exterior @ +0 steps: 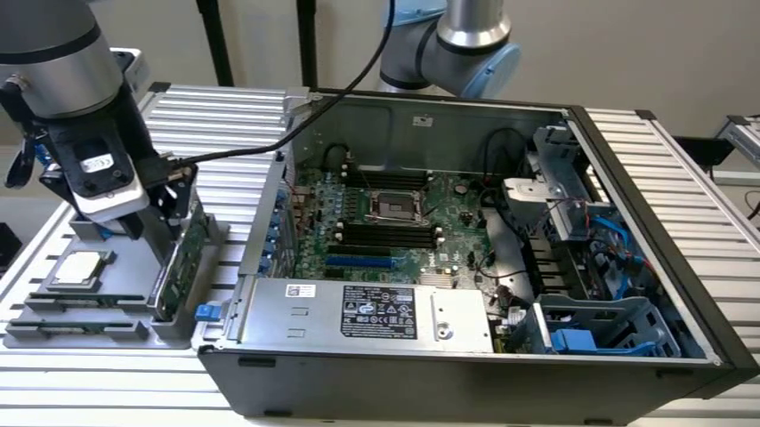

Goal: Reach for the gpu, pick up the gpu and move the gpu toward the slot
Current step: 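Pick up the gpu and move the gpu toward the slot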

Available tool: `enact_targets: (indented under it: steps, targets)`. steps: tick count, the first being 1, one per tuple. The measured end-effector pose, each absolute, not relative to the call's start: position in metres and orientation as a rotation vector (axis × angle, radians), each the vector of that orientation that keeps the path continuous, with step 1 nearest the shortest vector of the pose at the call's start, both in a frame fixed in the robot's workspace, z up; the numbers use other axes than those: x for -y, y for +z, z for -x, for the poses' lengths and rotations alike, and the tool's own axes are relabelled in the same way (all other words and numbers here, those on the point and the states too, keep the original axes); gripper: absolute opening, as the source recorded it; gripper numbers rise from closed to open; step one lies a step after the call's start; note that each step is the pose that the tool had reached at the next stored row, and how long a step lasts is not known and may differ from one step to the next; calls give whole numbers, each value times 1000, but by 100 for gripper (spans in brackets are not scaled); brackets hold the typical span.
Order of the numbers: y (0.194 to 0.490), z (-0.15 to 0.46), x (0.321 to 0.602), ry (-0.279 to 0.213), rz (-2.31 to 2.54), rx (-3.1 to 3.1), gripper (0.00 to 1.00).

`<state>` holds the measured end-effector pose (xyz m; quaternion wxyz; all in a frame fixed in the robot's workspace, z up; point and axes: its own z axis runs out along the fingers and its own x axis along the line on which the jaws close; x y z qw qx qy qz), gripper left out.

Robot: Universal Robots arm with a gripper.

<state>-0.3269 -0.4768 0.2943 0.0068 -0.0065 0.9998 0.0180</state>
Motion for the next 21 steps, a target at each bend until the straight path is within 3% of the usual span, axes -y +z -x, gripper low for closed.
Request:
enact_targets:
  steps: [21]
  targets:
    - [256, 324, 476, 56, 15, -3127, 48]
